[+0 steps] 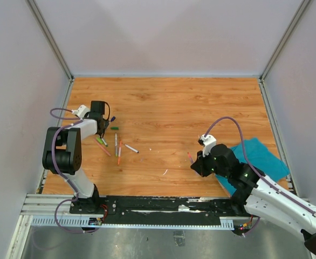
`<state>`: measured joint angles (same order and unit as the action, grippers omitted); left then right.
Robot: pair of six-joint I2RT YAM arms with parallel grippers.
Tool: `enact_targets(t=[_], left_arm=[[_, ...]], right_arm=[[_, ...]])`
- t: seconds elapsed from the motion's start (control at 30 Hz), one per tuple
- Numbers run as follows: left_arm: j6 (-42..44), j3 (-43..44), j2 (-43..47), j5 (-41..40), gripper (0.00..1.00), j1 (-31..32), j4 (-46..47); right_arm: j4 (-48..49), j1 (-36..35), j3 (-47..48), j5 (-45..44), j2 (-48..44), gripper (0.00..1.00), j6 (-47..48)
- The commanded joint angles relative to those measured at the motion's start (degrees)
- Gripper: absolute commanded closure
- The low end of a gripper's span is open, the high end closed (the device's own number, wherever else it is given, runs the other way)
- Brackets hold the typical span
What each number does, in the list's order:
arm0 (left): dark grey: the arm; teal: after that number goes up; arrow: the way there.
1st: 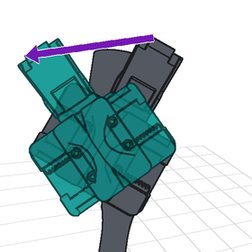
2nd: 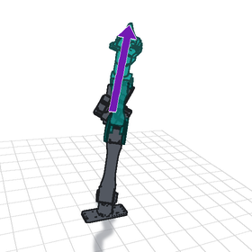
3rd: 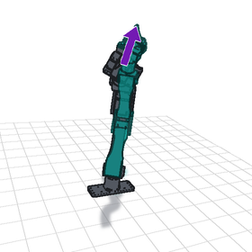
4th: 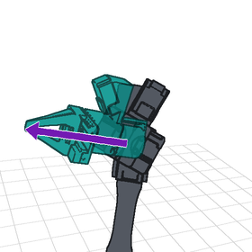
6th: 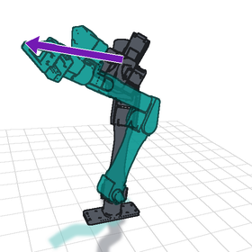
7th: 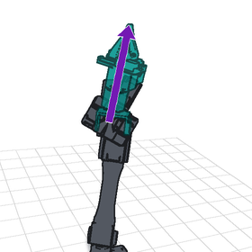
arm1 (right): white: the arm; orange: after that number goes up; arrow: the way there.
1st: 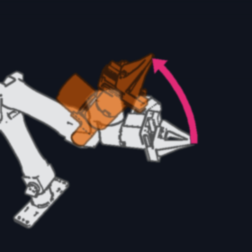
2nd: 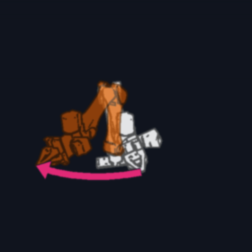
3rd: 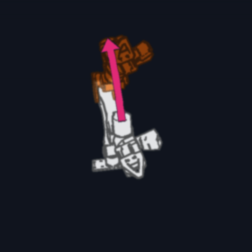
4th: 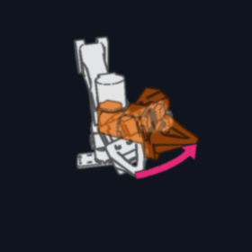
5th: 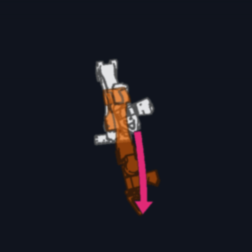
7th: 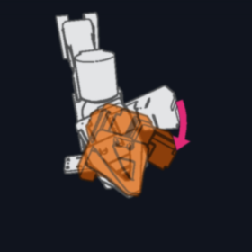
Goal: Insert the pens into the pen caps
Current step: Pick up the pen cap from the center of the board.
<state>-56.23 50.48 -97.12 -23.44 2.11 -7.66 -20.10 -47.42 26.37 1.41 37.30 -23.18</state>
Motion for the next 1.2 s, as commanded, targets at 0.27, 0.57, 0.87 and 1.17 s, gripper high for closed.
enact_targets(t=[0.27,0.57,0.87,1.17], left_arm=[[15.4,3.7,-6.9,11.8,0.86,-0.5,-0.3],[20.6,5.1,-6.4,7.6,0.79,-0.2,-4.6],[22.5,10.8,-9.9,6.4,0.66,-0.2,-8.2],[23.3,14.3,-12.7,4.0,0.61,-0.2,-10.3]], right_arm=[[1.8,0.6,0.1,-0.7,1.6,0.99,-0.5],[2.6,0.5,0.4,-0.2,2.8,0.99,-0.1],[2.8,0.6,0.3,0.0,2.9,0.99,0.1],[1.9,0.6,-0.3,-0.7,1.1,0.99,-0.3]])
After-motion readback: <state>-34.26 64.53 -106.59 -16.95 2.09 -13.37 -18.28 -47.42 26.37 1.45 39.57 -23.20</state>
